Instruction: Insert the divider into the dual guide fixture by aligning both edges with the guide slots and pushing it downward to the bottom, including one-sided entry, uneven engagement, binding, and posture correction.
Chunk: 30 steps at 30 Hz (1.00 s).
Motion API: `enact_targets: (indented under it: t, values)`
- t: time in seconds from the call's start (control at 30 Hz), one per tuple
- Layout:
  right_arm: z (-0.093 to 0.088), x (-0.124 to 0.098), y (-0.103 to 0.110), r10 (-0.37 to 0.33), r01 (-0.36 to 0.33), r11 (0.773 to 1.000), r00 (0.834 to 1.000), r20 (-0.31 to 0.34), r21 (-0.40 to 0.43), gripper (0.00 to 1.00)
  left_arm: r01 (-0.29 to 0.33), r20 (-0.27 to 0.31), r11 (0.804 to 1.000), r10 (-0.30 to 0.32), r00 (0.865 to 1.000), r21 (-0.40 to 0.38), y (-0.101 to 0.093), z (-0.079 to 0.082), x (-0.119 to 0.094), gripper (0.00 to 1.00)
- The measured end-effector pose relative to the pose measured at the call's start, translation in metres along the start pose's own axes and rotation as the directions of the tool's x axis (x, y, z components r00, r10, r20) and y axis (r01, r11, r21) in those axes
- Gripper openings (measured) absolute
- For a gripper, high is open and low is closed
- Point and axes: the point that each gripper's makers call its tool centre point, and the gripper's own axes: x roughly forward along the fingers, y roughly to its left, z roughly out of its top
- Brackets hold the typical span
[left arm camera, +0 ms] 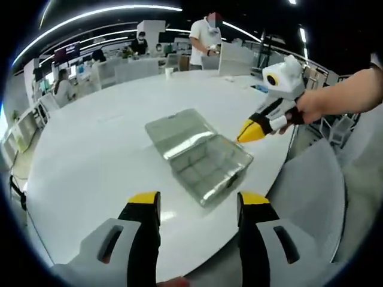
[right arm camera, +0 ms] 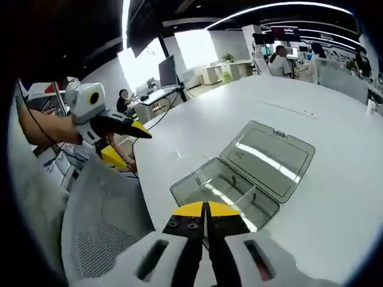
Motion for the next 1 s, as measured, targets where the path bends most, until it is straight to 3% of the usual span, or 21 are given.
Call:
enact_targets:
  t: [0.13,0.4,0.5,0.77,1.0]
  values:
    - [0.002,-0.01,0.008,0.0,0.002,0.999,0.998,0.063,-0.034,0.07,-0.013,-0.015,1.0,0.013,1.0,0.0,0.008,-0.001,0.002,0.48]
    - [0.009,-0.033,0.019,-0.018,0.03,0.997,0.985,0.17,-0.073,0.11,-0.039,-0.041,0.999,0.038,0.998,-0.014,0.025,-0.003,0.007,0.44]
    - [0.014,-0.04,0.022,-0.025,0.044,0.995,0.98,0.2,-0.09,0.19,-0.049,-0.059,0.999,0.048,0.997,-0.014,0.031,-0.006,0.01,0.44]
    - [0.019,-0.052,0.025,-0.049,0.073,0.993,0.97,0.237,-0.092,0.31,-0.072,-0.116,0.997,0.067,0.991,-0.038,0.047,-0.02,0.016,0.41]
    - [0.012,-0.057,0.03,-0.054,0.084,0.989,0.971,0.235,-0.118,0.36,-0.071,-0.205,0.996,0.059,0.977,-0.054,0.053,-0.036,0.025,0.4]
